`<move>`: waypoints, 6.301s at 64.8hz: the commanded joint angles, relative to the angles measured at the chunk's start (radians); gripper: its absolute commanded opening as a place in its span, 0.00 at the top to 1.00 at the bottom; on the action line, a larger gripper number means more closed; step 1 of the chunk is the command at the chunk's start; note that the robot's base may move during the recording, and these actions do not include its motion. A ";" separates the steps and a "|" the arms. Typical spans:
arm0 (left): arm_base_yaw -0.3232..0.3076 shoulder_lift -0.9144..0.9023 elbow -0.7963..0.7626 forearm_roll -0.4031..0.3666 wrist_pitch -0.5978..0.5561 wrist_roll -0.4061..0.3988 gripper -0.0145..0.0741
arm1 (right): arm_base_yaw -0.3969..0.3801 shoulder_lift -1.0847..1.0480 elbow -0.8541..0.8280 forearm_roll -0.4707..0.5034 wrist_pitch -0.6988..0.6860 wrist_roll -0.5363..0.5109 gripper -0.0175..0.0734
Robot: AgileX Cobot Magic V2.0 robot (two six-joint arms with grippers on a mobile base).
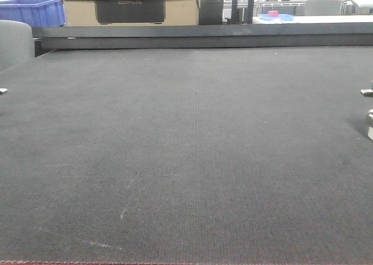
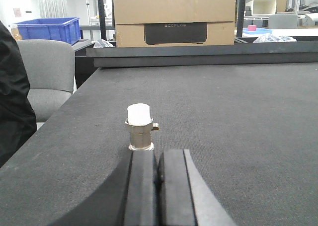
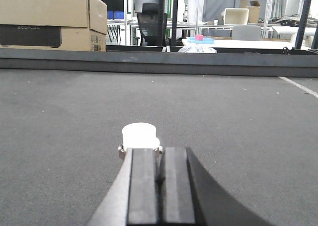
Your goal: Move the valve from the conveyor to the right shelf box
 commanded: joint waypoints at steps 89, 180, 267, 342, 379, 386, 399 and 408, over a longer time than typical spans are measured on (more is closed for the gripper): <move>-0.001 0.205 -0.449 0.059 0.160 -0.004 0.93 | -0.001 0.056 -0.399 0.001 0.156 -0.001 0.98; -0.066 0.576 -0.760 -0.092 0.432 -0.004 0.16 | 0.033 1.501 -1.266 -0.039 0.978 -0.063 0.18; -0.034 1.098 -1.262 -0.004 0.971 -0.004 0.16 | 0.063 1.398 -1.117 -0.015 0.798 -0.063 0.98; 0.133 1.948 -1.637 -0.022 1.095 0.164 0.16 | 0.063 1.127 -0.914 0.000 0.729 -0.063 0.98; 0.133 1.915 -1.633 -0.024 1.112 0.124 0.96 | 0.063 1.127 -0.914 0.000 0.725 -0.063 0.98; 0.115 1.838 -1.627 -0.019 1.106 0.105 0.96 | 0.063 1.127 -0.914 0.000 0.707 -0.063 0.98; 0.045 1.618 -1.502 0.008 0.972 0.059 0.96 | 0.063 1.127 -0.914 0.000 0.679 -0.063 0.98; 0.008 1.433 -1.331 0.010 0.838 0.040 0.96 | 0.063 1.127 -0.911 0.000 0.680 -0.063 0.98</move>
